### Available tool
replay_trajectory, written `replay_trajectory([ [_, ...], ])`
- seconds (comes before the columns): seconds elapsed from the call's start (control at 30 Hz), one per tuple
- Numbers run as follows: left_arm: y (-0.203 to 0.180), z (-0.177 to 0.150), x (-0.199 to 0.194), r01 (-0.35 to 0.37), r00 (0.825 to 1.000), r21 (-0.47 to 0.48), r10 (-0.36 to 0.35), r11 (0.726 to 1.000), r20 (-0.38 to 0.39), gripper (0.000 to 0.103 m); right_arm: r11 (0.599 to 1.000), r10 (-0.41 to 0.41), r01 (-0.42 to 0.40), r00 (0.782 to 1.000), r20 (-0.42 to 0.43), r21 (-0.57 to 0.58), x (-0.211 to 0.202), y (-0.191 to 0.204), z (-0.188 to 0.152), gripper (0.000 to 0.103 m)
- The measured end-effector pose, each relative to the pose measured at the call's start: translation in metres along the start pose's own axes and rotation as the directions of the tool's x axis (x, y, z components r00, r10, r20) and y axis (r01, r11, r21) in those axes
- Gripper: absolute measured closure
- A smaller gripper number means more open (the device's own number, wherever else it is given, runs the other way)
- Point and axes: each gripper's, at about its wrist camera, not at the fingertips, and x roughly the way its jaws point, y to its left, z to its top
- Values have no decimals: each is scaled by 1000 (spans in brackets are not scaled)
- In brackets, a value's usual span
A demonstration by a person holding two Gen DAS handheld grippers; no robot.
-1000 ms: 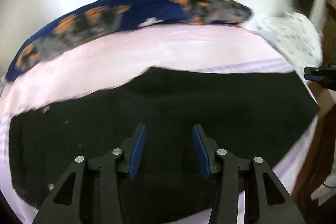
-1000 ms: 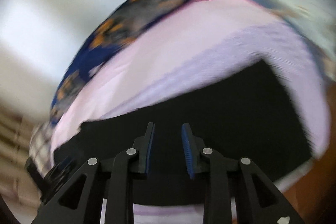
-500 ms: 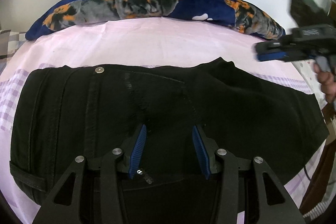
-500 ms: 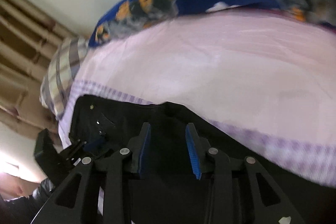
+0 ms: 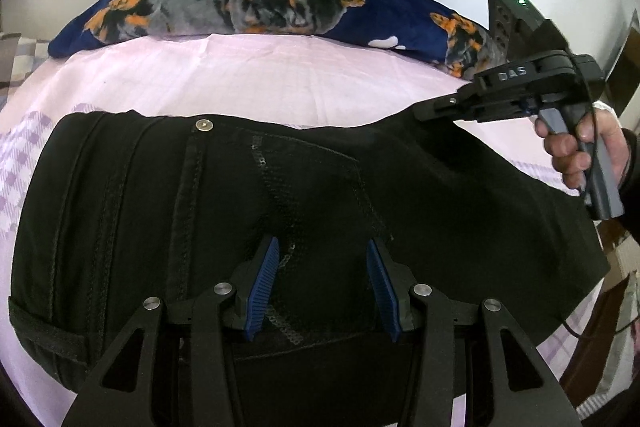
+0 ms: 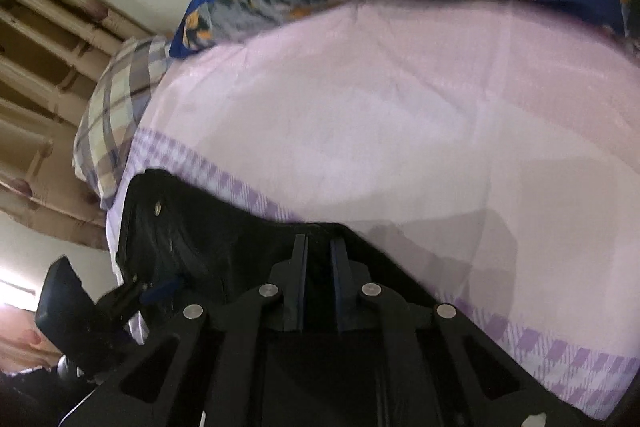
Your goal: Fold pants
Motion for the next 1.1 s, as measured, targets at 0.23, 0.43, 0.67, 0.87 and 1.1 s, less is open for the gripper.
replay_trajectory([
  [0.23,-10,-11,6,-54,998,79,53,995,15,56,998,-48,47,998,37,29,19,-12,2,89],
  [0.43,-31,-1,-3,-74,996,114,68,991,52,56,996,-77,65,977,198,69,-34,-13,-12,73],
  [0.67,-92,34,12,54,995,235,-71,970,64,52,982,-111,70,965,236,174,-76,-42,-83,71],
  [0.87,-123,55,67,148,989,266,-145,952,-33,52,933,-177,80,951,254,351,-93,-92,-149,71],
  [1.1,-121,66,102,111,993,255,-98,961,-64,52,868,-287,115,910,299,484,-133,-142,-203,73],
])
